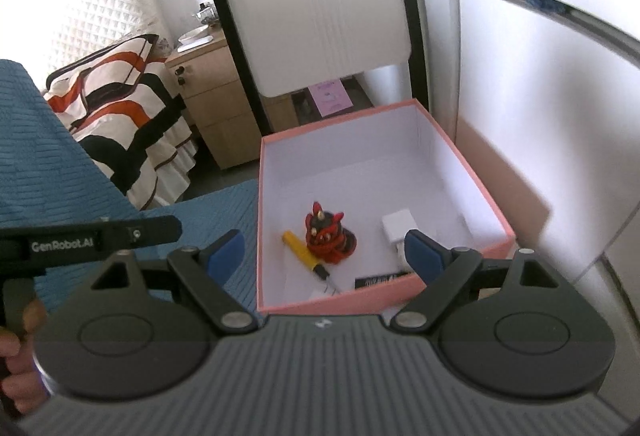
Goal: Organize rigid objects
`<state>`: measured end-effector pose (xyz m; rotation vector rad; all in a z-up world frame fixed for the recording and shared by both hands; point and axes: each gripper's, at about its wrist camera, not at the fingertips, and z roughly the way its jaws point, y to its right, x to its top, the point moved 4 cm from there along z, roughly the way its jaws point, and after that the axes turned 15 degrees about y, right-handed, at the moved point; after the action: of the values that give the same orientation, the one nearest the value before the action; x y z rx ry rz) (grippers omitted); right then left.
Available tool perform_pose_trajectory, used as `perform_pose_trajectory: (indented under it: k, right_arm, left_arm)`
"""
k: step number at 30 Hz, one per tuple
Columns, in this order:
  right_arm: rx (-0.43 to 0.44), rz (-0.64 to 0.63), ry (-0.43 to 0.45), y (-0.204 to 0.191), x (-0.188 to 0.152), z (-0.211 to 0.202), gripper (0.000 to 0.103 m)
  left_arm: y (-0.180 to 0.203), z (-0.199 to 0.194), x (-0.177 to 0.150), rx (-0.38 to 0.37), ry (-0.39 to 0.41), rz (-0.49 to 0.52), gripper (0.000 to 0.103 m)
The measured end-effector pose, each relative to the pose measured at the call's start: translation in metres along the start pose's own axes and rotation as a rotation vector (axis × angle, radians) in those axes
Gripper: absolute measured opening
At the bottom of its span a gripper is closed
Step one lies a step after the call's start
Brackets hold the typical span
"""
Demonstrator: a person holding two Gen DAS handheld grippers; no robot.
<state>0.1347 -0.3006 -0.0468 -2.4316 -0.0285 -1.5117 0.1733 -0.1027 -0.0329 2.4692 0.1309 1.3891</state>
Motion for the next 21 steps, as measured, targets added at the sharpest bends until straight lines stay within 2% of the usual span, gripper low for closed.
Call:
perform_pose_trajectory:
  k: [1, 2, 3, 11, 21]
  right_arm:
    - [-0.007, 0.005, -0.003, 0.001, -0.003, -0.002, 0.09]
    - [-0.016, 0.004, -0.004, 0.002, -0.005, -0.005, 0.09]
    - [-0.025, -0.003, -0.004, 0.003, -0.007, -0.007, 0.09]
    - [-0.065, -0.039, 0.022, 0.007, -0.017, -0.013, 0.09]
    - [-0.04, -0.052, 0.04, 0.011, -0.031, -0.012, 0.09]
  left_arm:
    - [-0.001, -0.003, -0.002, 0.015, 0.005, 0.003, 0.072]
    - [-0.003, -0.005, -0.004, 0.038, 0.013, 0.005, 0.086]
    - [-0.004, -0.008, -0.005, 0.056, 0.024, 0.006, 0.09]
    - [-0.009, -0.019, -0.016, 0.065, 0.039, -0.004, 0.099]
    - [-0.016, -0.019, -0.032, 0.061, 0.069, -0.021, 0.103]
